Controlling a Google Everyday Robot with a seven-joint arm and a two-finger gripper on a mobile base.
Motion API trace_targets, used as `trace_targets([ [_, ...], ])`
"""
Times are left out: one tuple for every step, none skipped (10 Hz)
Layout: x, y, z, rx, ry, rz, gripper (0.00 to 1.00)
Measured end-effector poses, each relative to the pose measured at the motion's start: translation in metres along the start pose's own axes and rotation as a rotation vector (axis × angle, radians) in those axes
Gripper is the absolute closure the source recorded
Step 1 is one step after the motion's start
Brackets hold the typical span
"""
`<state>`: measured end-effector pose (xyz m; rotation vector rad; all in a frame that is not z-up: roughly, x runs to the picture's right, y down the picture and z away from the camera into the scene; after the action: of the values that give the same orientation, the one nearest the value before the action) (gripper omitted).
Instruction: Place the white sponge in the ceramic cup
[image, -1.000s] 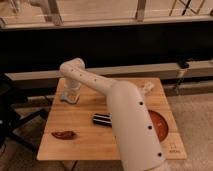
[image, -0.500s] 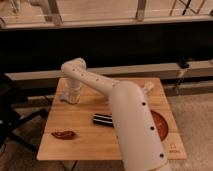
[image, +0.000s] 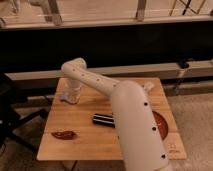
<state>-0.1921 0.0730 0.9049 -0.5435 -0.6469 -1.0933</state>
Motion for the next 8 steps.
trace_targets([
  [0.0001,0.0003,-0.0008,0.002,0.002,0.003,0.20],
  [0.0002,0.0005,-0.0017,0.004,0.005,0.005,0.20],
  [0.0006,0.0008,-0.0026,0.006,0.006,0.008,0.20],
  [0.0008,0.0011,-0.0033,0.009,0.007,0.010,0.20],
  [0.0008,0.0012,-0.0036,0.010,0.008,0.013,0.20],
  [0.0013,0.0014,-0.0044,0.013,0.010,0.017,0.20],
  [0.0013,0.0018,-0.0043,0.014,0.011,0.021,0.20],
  [0.0011,0.0019,-0.0051,0.016,0.014,0.026,0.20],
])
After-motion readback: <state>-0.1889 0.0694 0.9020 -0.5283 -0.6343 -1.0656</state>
